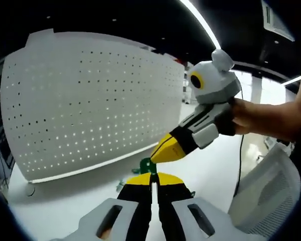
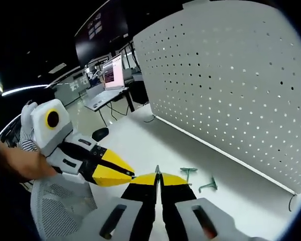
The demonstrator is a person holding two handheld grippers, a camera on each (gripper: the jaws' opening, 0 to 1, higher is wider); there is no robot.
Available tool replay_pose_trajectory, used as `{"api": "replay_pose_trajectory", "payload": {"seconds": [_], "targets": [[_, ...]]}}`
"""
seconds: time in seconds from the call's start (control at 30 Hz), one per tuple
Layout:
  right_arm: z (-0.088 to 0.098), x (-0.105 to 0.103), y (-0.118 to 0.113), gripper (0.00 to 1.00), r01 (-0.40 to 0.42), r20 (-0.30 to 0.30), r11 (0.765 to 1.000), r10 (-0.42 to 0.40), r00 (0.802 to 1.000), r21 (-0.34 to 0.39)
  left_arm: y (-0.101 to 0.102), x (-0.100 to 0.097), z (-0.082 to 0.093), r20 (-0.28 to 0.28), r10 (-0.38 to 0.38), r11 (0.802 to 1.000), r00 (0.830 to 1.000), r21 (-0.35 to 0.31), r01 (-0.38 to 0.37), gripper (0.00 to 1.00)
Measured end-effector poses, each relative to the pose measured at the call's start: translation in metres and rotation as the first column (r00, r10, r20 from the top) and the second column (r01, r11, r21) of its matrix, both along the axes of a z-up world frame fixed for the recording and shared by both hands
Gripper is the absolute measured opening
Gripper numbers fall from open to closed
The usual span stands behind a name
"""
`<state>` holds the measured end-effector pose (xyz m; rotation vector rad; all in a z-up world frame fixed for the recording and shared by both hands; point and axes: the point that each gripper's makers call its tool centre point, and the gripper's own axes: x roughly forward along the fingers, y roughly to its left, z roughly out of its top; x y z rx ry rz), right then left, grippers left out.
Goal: Insert the hook assembly into the mounting plate slot until the hook locks in place.
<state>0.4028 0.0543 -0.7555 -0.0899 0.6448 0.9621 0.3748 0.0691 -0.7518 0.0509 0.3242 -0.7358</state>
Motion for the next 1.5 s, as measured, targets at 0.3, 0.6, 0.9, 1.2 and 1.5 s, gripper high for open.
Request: {"api": "replay_pose_trajectory", "payload": {"seconds": [0.3, 0.6, 0.9, 1.2, 1.5], "targets": [[0.007, 0.001, 0.002, 0.00, 0.022, 0.004, 1.000, -0.022, 1.000, 0.019, -0.002, 0.003, 0.003, 0.019, 0.020, 1.000, 1.000, -0.002, -0.020, 0.12], [0.016, -0.005, 0.009, 0.00, 0.023, -0.007, 0.998, -0.022, 1.000, 0.057, 0.001, 0.011, 0.005, 0.050, 0.058, 0.998, 0.997, 0.023, -0.059, 0.15], [0.022, -0.009, 0.015, 0.00, 0.023, -0.014, 0.997, -0.022, 1.000, 0.080, 0.004, 0.013, 0.010, 0.081, 0.070, 0.997, 0.994, 0.009, -0.071, 0.09], [0.025, -0.012, 0.018, 0.00, 0.023, -0.014, 0.996, -0.021, 1.000, 0.084, 0.005, 0.013, 0.012, 0.088, 0.070, 0.998, 0.994, -0.003, -0.070, 0.06], [0.027, -0.012, 0.016, 0.00, 0.033, -0.014, 0.995, -0.032, 0.999, 0.094, 0.002, 0.012, 0.014, 0.100, 0.061, 0.998, 0.993, 0.001, -0.061, 0.04]]}}
